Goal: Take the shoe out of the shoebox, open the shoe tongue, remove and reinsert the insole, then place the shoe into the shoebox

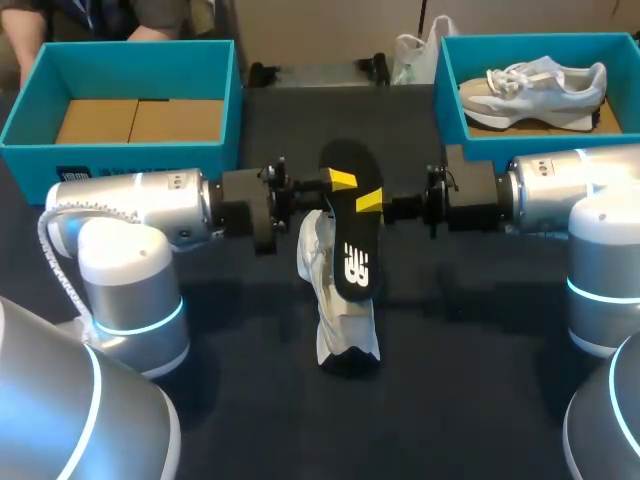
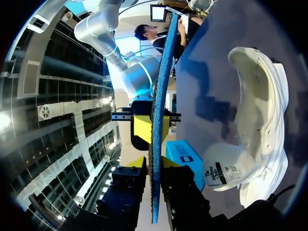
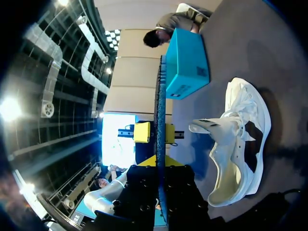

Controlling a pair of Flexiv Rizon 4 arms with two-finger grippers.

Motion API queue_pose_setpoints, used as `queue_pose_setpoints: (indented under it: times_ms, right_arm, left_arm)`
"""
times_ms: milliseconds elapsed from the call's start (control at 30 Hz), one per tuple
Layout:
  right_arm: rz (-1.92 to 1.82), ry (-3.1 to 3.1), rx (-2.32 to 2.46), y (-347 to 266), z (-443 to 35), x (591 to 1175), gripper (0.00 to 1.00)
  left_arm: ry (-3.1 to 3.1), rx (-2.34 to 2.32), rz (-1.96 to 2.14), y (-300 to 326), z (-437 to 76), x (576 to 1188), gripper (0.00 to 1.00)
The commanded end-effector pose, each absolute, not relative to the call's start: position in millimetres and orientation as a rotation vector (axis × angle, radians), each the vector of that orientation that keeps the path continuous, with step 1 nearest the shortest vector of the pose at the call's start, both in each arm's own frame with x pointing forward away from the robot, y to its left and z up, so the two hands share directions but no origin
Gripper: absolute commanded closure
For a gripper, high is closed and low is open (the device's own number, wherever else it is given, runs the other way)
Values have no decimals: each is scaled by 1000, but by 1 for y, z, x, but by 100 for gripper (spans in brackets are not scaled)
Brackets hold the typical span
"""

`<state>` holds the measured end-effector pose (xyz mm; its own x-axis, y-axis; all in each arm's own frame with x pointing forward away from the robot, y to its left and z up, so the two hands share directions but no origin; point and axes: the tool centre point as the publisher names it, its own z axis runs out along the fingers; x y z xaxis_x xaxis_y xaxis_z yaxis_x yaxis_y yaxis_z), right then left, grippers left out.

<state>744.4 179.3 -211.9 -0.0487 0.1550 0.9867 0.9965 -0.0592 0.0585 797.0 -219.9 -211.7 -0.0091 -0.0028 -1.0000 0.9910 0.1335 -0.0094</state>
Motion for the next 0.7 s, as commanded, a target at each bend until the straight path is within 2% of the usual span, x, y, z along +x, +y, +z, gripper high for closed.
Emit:
queue_pose_setpoints:
  times_ms: [33,133,167,500,533,567,700]
  right_arm:
    - [-1219,-1334,-1348,180,-212,744,100]
    - [-1219,-1334,-1348,180,-212,744,100]
    - [-1219,-1334,-1348,180,-212,744,100]
    - [-1226,-1351,-1346,179,-210,745,100]
    - [-1245,-1364,-1352,178,-208,745,74]
    - [-1270,-1374,-1356,175,-207,745,2]
    - [-1349,-1447,-1372,163,-203,741,0]
  left_arm:
    - [1279,1100,-1110,-224,-213,797,85]
    - [1281,1102,-1110,-225,-214,798,91]
    - [1282,1103,-1109,-225,-215,798,100]
    - [1265,1121,-1115,-224,-215,798,100]
    - [1264,1121,-1116,-223,-214,797,100]
    - [1264,1122,-1116,-222,-214,797,100]
    - [1269,1126,-1108,-216,-212,795,100]
